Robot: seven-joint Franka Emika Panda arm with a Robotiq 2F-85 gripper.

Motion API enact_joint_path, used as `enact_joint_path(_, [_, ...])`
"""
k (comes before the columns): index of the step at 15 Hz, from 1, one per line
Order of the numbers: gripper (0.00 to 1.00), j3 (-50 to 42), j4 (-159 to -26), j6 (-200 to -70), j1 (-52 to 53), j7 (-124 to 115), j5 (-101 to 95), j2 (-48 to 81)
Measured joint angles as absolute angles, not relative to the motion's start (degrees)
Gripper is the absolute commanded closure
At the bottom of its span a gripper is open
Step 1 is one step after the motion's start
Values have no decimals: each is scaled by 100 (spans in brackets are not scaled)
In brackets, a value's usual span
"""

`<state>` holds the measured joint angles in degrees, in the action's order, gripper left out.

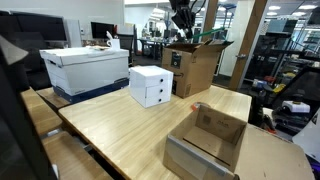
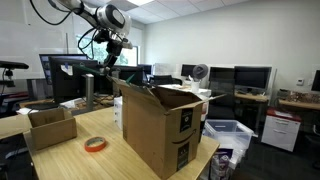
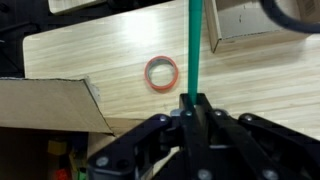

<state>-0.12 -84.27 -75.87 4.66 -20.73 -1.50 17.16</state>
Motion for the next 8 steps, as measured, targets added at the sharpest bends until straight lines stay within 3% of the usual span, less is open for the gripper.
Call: enact_joint_path(8, [94,161,-10380,-10078,497,-2125,332,608])
